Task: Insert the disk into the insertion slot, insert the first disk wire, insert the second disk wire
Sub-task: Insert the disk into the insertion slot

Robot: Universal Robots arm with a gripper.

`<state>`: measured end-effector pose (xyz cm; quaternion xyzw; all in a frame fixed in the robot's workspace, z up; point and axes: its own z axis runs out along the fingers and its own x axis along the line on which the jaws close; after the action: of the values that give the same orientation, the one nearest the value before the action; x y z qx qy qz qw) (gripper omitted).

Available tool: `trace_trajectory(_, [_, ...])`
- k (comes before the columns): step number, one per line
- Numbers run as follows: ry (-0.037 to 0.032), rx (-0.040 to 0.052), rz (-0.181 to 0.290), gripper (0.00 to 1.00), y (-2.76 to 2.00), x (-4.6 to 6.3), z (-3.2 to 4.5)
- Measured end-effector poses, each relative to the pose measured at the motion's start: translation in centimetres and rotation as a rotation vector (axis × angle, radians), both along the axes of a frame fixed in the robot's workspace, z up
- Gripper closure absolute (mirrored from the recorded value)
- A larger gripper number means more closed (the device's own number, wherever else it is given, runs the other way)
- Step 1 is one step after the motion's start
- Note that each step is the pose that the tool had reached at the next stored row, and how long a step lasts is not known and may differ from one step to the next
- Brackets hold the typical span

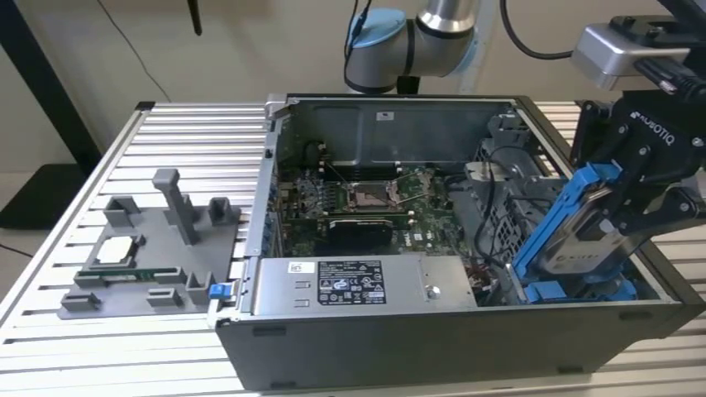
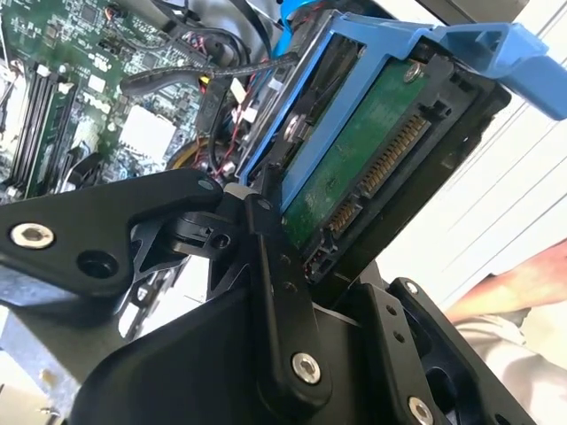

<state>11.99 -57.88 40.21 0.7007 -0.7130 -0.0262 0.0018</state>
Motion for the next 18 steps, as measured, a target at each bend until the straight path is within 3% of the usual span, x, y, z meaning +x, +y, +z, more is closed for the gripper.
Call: trace_trajectory(18, [-0.0005,-0.0001,0.000,1.00,0.00,0.0,-1.98])
